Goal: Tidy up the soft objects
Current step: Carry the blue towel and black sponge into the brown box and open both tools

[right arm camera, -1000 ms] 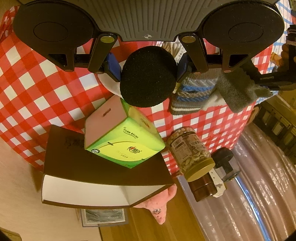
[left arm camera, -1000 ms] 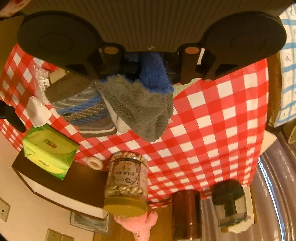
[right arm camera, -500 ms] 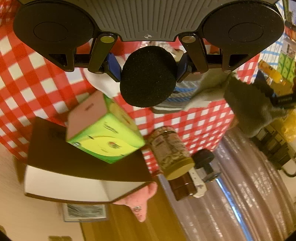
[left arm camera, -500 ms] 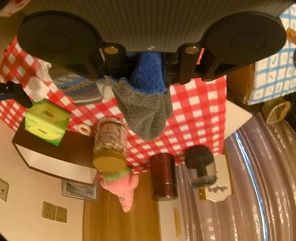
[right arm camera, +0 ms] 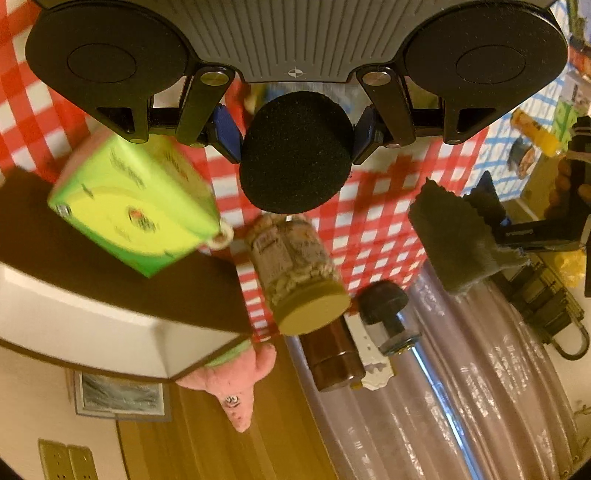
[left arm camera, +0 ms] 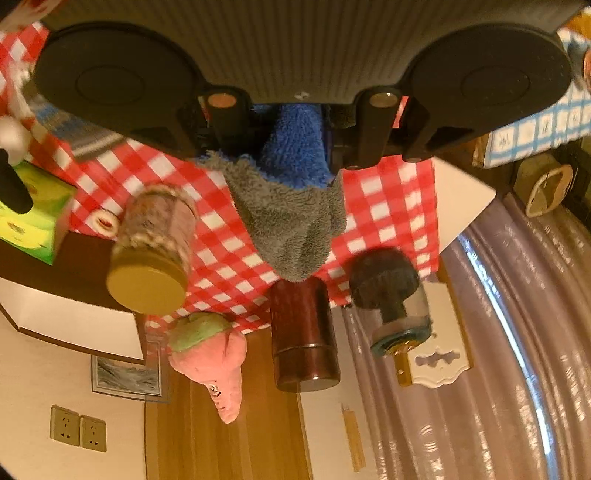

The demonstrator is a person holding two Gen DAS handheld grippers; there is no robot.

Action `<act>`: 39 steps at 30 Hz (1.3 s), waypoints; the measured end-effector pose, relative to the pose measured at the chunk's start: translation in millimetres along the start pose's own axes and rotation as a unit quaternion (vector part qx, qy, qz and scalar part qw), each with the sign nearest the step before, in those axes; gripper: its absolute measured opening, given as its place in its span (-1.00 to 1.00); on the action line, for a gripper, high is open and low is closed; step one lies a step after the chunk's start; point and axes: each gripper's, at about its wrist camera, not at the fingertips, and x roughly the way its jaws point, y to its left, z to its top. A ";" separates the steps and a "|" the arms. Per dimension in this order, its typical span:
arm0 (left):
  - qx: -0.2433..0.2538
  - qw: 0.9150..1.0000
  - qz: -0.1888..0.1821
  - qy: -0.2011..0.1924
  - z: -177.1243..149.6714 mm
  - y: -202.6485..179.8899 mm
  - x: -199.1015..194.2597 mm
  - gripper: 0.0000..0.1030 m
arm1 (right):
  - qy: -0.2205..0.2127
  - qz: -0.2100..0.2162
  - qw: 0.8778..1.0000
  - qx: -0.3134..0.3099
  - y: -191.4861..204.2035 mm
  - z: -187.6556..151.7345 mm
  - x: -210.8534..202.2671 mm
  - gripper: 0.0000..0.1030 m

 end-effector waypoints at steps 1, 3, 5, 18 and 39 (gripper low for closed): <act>0.006 1.000 -0.003 -0.002 6.9 1.7 7.3 -0.63 | -0.003 -0.003 1.000 0.001 0.3 5.5 3.6 0.22; 0.017 1.000 -0.010 -0.009 22.9 3.7 22.2 -0.63 | -0.012 -0.011 1.000 0.002 1.9 18.7 11.1 0.22; 0.026 0.999 -0.018 -0.014 39.2 4.1 36.8 -0.63 | -0.022 -0.023 0.999 0.002 2.0 33.0 18.6 0.22; 0.090 0.990 -0.078 -0.072 149.4 -27.0 119.3 -0.63 | -0.088 -0.104 0.990 0.030 -24.5 118.1 45.7 0.22; 0.146 0.931 -0.314 -0.112 242.4 -189.8 165.0 -0.43 | -0.107 -0.243 0.956 0.126 -124.8 172.1 68.4 0.22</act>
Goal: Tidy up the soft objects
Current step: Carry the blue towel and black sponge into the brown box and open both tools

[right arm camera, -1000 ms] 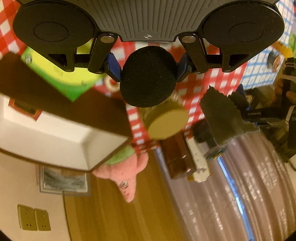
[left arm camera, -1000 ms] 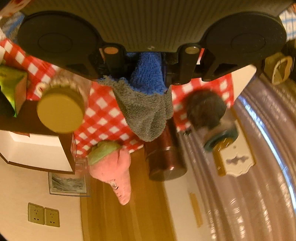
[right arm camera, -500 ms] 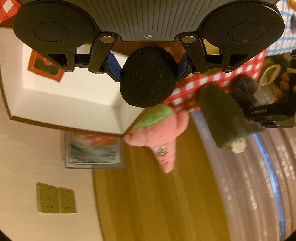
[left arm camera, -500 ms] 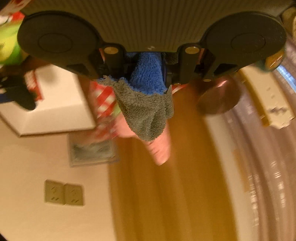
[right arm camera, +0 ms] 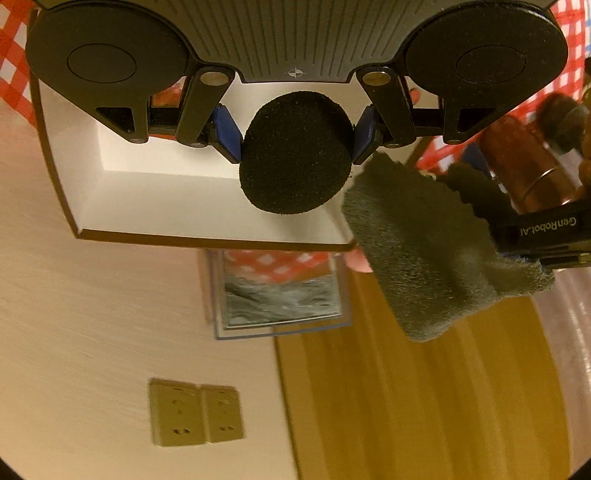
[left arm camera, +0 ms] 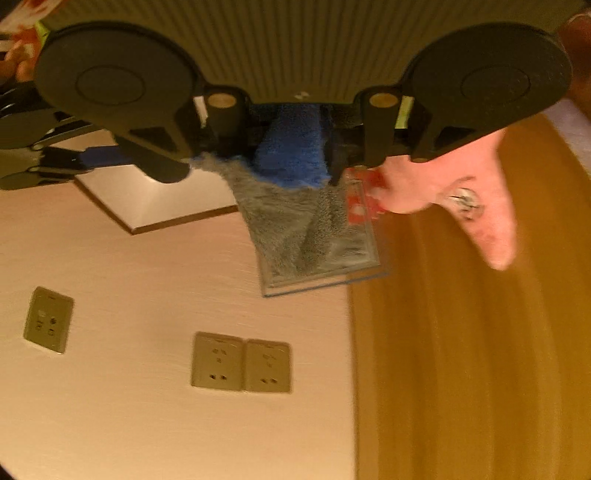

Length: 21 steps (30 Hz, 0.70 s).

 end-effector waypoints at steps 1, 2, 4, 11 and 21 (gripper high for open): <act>-0.005 1.000 -0.010 0.003 -1.5 -3.7 5.0 -0.25 | 0.000 -0.004 1.000 0.005 -3.3 0.5 2.3 0.22; -0.007 1.000 -0.016 0.009 -2.4 -5.6 11.0 -0.12 | 0.002 -0.007 1.000 0.008 -6.0 0.8 4.2 0.22; -0.010 0.999 -0.019 0.024 -6.1 -10.0 20.6 -0.03 | 0.004 -0.011 1.000 0.013 -11.2 -0.7 5.4 0.22; -0.042 0.998 -0.006 0.044 -11.9 8.4 9.3 -0.01 | 0.002 0.001 1.000 0.025 -17.5 1.1 11.1 0.30; -0.078 0.995 0.042 0.047 -28.9 34.7 -59.0 -0.01 | -0.020 0.031 0.999 0.028 -17.5 7.5 -14.4 0.70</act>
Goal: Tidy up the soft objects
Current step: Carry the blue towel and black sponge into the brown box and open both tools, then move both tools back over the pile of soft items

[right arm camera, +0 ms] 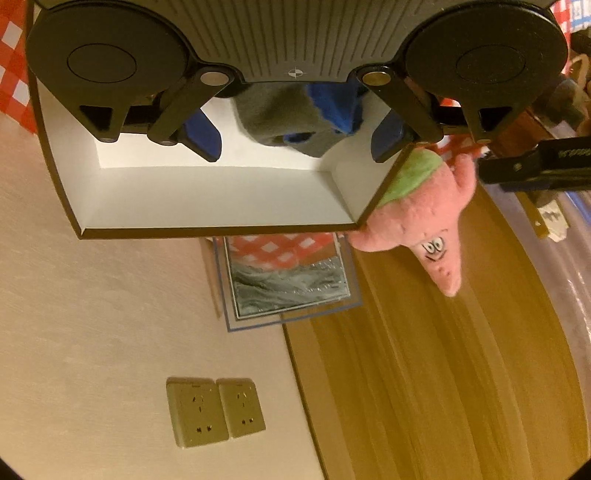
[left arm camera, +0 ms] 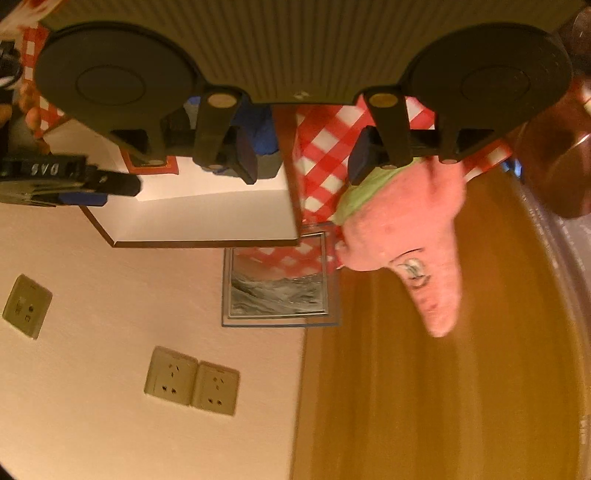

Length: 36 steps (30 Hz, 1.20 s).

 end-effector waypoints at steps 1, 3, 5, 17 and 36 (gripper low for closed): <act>-0.003 1.000 0.003 -0.004 -4.0 1.7 -9.1 -0.01 | -0.001 0.006 1.000 -0.002 -0.6 -1.1 -7.2 0.70; -0.010 1.000 0.009 -0.008 -14.2 5.9 -29.4 -0.01 | -0.007 0.009 1.000 -0.007 -0.7 -4.1 -21.6 0.70; -0.017 1.000 0.019 -0.007 -24.5 8.8 -46.8 -0.01 | -0.014 0.013 1.000 -0.010 -1.7 -8.7 -37.6 0.70; -0.078 0.993 0.089 0.025 -112.7 5.8 -128.6 -0.01 | 0.000 0.081 0.996 -0.026 6.2 -66.5 -122.2 0.70; -0.109 0.986 0.059 0.108 -208.1 -74.7 -142.9 -0.01 | 0.123 0.081 0.987 -0.057 1.6 -168.4 -151.2 0.69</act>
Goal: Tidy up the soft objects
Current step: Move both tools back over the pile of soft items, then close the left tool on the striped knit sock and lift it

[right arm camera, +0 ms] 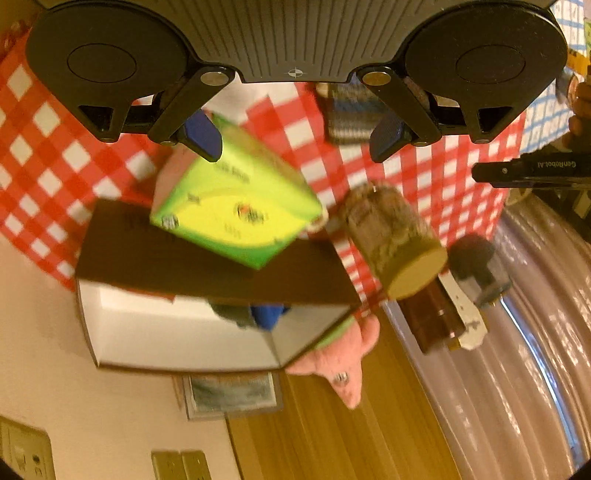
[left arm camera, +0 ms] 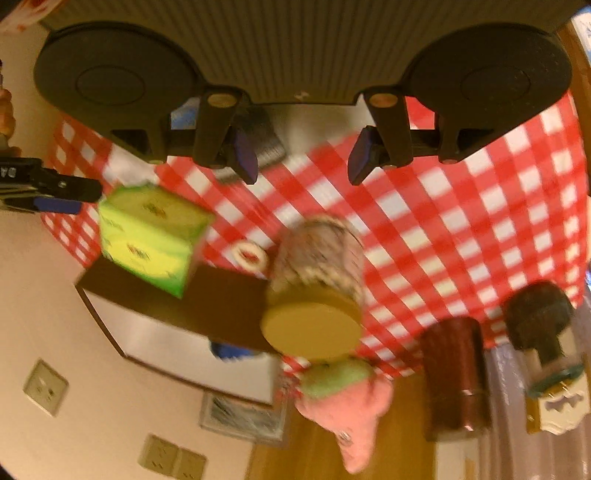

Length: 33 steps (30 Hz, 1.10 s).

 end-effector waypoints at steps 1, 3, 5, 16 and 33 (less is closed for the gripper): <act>0.002 1.000 -0.004 0.006 -5.1 -5.0 2.7 -0.01 | 0.006 -0.002 1.000 -0.001 -0.1 -4.9 1.0 0.69; 0.000 1.000 -0.014 0.019 -14.1 -12.9 8.1 -0.01 | 0.018 -0.007 1.000 -0.002 0.1 -12.6 3.6 0.69; -0.004 0.999 -0.024 0.033 -22.5 -18.9 15.0 -0.01 | 0.028 -0.007 1.000 -0.001 -0.2 -20.0 6.2 0.69; -0.063 0.993 -0.064 0.080 -47.3 -27.9 54.6 -0.01 | 0.060 -0.030 0.998 0.011 -10.1 -40.7 14.0 0.69; -0.149 0.980 -0.095 0.089 -48.6 -9.7 89.2 -0.49 | 0.070 -0.048 0.996 0.032 -23.3 -45.8 15.9 0.69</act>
